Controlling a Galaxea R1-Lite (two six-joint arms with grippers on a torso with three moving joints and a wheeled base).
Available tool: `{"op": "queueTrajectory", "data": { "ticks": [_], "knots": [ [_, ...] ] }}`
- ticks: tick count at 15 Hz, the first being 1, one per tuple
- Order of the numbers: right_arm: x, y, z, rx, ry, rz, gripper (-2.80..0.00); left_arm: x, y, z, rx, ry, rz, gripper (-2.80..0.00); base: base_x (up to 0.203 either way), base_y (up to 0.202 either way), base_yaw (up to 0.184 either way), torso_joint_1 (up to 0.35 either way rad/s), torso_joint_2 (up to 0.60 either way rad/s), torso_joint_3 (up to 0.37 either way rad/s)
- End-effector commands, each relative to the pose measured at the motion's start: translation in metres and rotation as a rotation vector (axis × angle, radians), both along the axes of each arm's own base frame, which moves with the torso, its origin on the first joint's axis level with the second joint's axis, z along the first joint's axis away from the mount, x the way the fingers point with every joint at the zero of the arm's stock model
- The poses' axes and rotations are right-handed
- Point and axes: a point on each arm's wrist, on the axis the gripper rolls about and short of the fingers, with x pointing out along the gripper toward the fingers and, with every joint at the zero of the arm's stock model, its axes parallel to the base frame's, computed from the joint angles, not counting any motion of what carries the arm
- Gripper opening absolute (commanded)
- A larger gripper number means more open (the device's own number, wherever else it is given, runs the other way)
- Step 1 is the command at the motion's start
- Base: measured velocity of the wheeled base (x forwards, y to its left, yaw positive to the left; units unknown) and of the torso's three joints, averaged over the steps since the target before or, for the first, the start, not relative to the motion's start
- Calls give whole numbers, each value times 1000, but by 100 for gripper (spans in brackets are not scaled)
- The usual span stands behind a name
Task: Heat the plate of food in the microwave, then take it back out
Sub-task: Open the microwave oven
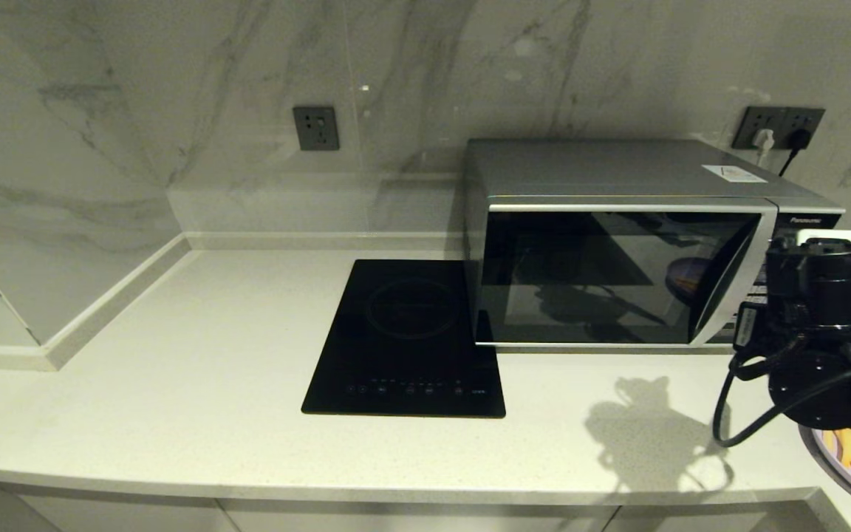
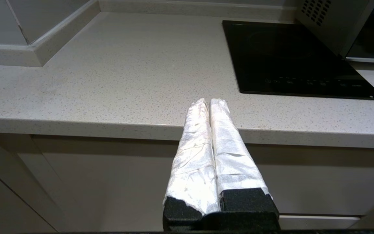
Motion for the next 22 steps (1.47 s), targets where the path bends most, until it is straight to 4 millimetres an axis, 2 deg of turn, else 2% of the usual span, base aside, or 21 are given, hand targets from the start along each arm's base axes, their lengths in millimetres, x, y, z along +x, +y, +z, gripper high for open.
{"op": "queueTrajectory", "data": {
  "ticks": [1, 5, 8, 10, 13, 20, 22],
  "knots": [
    [25, 11, -18, -2, 31, -5, 0, 0, 0, 0, -1, -1, 0, -280, 0, 0, 0, 0, 0, 0],
    [51, 14, -27, 18, 17, -27, 0, 0, 0, 0, -1, 1, 0, -280, 0, 0, 0, 0, 0, 0],
    [74, -3, -31, 26, 7, -95, 0, 0, 0, 0, -1, -1, 0, -280, 0, 0, 0, 0, 0, 0],
    [83, -16, -32, 30, 0, -135, 0, 0, 0, 0, -1, -1, 0, -280, 0, 0, 0, 0, 0, 0],
    [90, -29, -33, 42, -1, -154, 0, 0, 0, 0, -1, -1, 0, -280, 0, 0, 0, 0, 0, 0],
    [99, -28, -24, 70, -13, -107, 0, 0, 0, 0, -2, -1, 0, -280, 0, 0, 0, 0, 0, 0],
    [103, -36, -22, 70, -27, -133, 0, 0, 0, 0, -1, 1, 0, -280, 0, 0, 0, 0, 0, 0]
  ]
}}
